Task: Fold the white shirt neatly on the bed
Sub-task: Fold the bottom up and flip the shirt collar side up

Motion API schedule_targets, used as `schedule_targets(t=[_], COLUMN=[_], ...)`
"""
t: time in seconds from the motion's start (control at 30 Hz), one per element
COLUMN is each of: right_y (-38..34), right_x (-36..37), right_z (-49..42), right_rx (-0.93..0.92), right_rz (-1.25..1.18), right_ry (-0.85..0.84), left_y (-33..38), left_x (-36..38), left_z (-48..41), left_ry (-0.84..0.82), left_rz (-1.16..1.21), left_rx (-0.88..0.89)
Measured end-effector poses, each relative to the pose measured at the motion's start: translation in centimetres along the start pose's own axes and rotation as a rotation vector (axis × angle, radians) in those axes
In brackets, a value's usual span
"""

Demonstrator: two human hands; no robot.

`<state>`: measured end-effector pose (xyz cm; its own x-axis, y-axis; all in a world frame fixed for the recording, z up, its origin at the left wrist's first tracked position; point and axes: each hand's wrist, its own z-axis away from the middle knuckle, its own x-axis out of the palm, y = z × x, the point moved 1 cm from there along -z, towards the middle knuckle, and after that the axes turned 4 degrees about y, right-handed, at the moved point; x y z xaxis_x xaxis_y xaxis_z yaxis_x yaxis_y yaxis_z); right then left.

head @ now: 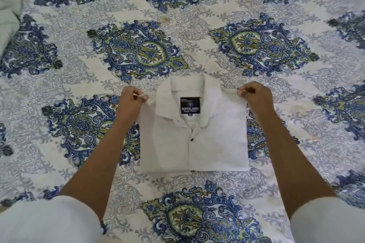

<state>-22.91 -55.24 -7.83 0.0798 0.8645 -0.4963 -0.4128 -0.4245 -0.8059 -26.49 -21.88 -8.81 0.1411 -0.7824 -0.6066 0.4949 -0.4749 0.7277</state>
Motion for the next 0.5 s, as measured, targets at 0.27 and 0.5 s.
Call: schedule_targets(t=[0.27, 0.5], right_y=[2.7, 2.7], right_x=[1.9, 1.4], right_z=[-1.3, 0.6], right_rx=[0.016, 0.113], right_rz=[0.153, 0.133], right_ry=[-0.009, 0.235], left_y=[-1.3, -3.3], left_x=[1.8, 2.0], left_z=[-0.6, 1.3], left_ry=[-0.007, 0.181], left_rz=[-0.044, 0.180], left_rx=[-0.074, -0.153])
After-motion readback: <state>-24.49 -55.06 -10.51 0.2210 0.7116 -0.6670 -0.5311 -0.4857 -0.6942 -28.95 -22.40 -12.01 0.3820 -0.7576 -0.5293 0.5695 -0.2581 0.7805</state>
